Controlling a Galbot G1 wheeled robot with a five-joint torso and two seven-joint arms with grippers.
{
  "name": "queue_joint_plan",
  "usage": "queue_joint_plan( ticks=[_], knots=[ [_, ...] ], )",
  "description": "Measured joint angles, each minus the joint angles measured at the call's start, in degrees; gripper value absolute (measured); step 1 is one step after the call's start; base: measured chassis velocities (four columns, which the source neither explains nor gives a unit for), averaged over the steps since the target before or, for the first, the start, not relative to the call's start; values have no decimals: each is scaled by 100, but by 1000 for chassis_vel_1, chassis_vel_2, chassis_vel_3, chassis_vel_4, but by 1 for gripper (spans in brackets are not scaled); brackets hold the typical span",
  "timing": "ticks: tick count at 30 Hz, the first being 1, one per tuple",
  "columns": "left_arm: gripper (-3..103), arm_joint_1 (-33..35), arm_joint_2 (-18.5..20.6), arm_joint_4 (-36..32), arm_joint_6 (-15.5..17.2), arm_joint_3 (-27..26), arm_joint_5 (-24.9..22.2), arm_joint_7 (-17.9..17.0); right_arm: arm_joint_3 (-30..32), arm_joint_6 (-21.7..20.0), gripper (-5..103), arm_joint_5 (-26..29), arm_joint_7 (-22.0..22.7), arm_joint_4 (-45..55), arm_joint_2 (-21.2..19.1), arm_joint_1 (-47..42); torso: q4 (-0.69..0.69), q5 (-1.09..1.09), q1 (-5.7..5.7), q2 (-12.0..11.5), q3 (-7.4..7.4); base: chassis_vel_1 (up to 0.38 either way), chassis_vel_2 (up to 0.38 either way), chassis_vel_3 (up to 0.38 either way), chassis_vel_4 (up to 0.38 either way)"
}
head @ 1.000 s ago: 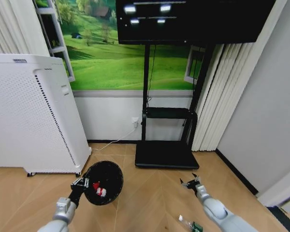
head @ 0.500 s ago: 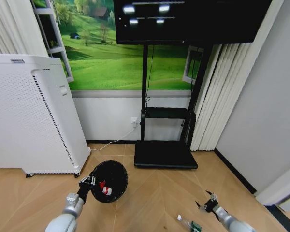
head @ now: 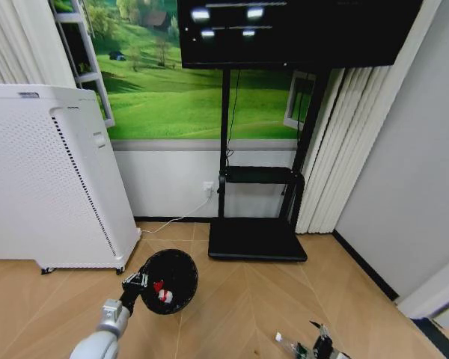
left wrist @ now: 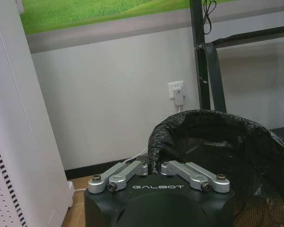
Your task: Pick up the trash bin and place the garbage on the floor into it.
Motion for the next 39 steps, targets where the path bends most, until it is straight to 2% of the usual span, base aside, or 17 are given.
queue_joint_plan(
  ticks=[11,22,39],
  knots=[
    [6,-43,-41,80,-15,39,26,0,83,116,100,-202,20,23,112,-377,0,-1,0,0,0,0,0,0,0],
    [6,2,-59,79,-36,17,82,2,-387,211,100,-322,-92,-624,623,131,1,-1,0,0,0,0,0,0,0],
    [6,59,-92,54,-40,36,149,2,-403,417,100,-432,-172,-1501,1010,577,0,-2,0,0,0,0,0,0,0]
  ],
)
